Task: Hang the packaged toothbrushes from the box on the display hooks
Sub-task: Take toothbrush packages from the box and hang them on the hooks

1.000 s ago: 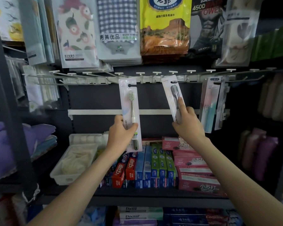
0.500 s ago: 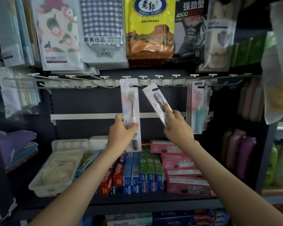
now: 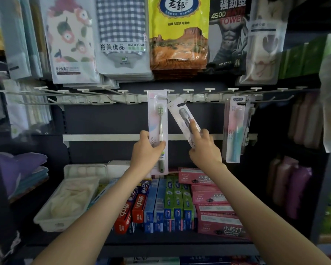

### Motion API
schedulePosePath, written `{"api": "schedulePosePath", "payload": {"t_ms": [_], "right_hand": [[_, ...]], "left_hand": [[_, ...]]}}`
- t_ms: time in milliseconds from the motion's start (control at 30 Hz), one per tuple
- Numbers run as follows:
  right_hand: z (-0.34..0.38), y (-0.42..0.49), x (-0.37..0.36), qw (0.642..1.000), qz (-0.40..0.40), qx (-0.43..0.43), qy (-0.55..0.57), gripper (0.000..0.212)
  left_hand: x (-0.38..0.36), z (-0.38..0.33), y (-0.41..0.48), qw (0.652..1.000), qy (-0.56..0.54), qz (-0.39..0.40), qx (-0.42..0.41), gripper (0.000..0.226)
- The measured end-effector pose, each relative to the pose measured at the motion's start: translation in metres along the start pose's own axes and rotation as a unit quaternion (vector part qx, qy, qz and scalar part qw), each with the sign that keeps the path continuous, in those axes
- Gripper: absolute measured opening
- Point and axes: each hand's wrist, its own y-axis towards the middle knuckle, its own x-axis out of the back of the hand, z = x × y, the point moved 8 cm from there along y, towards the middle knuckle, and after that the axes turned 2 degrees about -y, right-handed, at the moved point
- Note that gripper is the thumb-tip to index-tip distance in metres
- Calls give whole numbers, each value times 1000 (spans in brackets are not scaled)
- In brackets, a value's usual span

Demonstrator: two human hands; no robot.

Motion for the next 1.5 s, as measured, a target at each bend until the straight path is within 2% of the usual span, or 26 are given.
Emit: {"api": "schedulePosePath", "payload": {"t_ms": [133, 300, 500, 833, 1067, 1267, 1500], "right_hand": [[-15, -6, 3, 999, -40, 22, 22, 92], [-25, -14, 8, 993, -65, 101, 18, 95], [-70, -13, 17, 996, -81, -16, 35, 94], [-58, 10, 12, 999, -13, -43, 7, 92], [-47, 10, 1, 998, -25, -63, 18, 90], [-43, 8, 1, 995, -57, -81, 18, 89], [-40, 20, -9, 991, -25, -112, 67, 91]], "left_hand": [[0, 6, 0, 1000, 10, -3, -4, 28], [-14, 9, -2, 999, 30, 8, -27, 35], [-37, 6, -1, 999, 24, 22, -16, 37], [-47, -2, 3, 1000, -6, 13, -11, 29], [-36, 9, 1, 1000, 3, 16, -17, 35], [-29, 13, -2, 1000, 11, 19, -11, 30], [-37, 13, -7, 999, 1, 33, -3, 28]]}}
